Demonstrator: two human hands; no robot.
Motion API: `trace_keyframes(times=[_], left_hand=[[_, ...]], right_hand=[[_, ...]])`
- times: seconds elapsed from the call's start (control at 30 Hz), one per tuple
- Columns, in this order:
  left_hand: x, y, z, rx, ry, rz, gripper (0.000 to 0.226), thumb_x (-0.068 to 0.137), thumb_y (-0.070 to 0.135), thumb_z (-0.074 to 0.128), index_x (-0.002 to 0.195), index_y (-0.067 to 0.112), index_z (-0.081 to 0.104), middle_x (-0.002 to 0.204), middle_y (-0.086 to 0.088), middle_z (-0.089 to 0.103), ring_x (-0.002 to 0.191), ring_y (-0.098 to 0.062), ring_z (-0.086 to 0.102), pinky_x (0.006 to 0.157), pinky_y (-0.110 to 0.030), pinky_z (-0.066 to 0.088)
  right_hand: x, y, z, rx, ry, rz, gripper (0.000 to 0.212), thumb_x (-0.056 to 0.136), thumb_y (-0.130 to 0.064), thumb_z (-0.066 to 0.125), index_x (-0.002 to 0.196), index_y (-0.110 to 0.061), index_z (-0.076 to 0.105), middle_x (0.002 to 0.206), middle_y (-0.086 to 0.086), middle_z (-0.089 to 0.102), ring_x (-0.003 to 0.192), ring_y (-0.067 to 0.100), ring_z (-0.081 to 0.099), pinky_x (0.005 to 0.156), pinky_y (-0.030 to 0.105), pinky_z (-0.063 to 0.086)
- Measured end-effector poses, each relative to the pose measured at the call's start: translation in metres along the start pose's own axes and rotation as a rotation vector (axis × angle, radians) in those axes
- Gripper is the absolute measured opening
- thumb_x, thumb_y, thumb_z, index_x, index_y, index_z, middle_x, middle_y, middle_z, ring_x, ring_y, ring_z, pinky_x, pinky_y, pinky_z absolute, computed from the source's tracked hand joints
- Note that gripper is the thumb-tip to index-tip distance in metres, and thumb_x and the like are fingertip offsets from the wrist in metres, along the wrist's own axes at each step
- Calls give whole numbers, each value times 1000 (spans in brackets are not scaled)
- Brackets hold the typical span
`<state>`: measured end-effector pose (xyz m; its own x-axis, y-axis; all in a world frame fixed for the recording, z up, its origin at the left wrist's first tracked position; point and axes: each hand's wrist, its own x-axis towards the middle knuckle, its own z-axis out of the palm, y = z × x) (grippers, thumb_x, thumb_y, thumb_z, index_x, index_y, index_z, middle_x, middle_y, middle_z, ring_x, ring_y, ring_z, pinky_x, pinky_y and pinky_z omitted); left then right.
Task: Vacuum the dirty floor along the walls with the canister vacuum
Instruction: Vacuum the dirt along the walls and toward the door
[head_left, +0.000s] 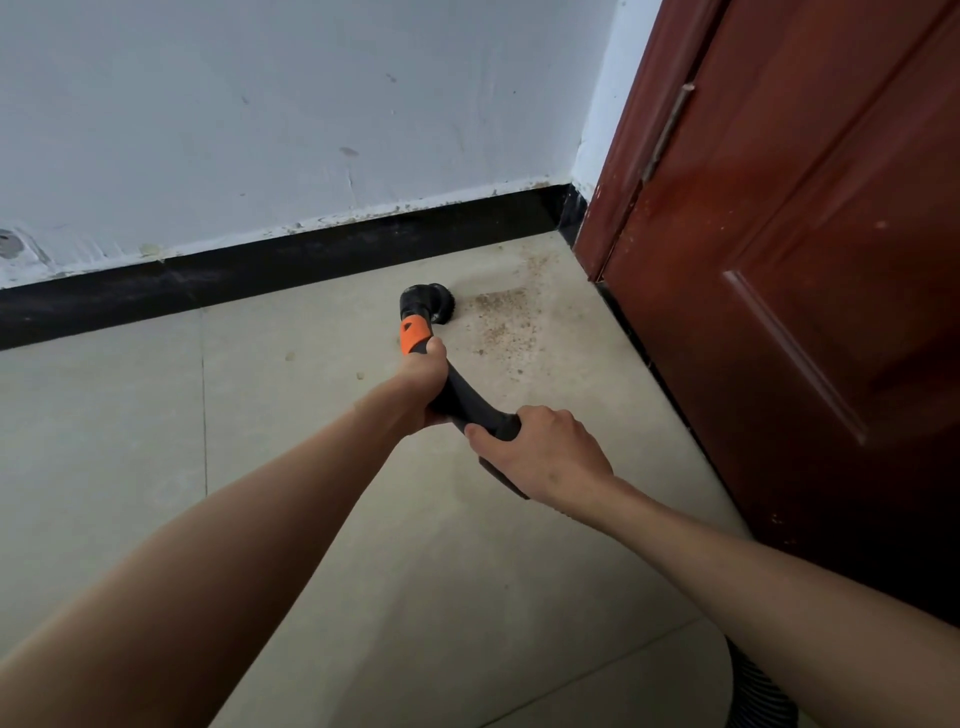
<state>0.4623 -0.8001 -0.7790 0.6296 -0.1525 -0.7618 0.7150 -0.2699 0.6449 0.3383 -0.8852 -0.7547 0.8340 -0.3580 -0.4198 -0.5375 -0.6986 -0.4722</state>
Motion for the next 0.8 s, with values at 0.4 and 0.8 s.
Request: trace_keyframes(times=[0.4, 0.8], left_hand=[[11, 11, 52, 76, -8, 66, 32, 102, 39, 31, 107, 8, 35, 107, -16, 52, 104, -33, 57, 87, -45, 52], [17, 11, 95, 157, -32, 141, 35, 101, 40, 32, 109, 7, 38, 87, -9, 51, 88, -26, 56, 70, -36, 49]], right_hand=[[15, 39, -17, 73, 52, 38, 46, 86, -65, 50, 73, -21, 53, 72, -3, 58, 65, 14, 57, 57, 29, 45], [20, 74, -20, 185, 122, 92, 43, 86, -62, 52, 71, -21, 52, 73, 0, 60, 70, 20, 61, 61, 33, 50]])
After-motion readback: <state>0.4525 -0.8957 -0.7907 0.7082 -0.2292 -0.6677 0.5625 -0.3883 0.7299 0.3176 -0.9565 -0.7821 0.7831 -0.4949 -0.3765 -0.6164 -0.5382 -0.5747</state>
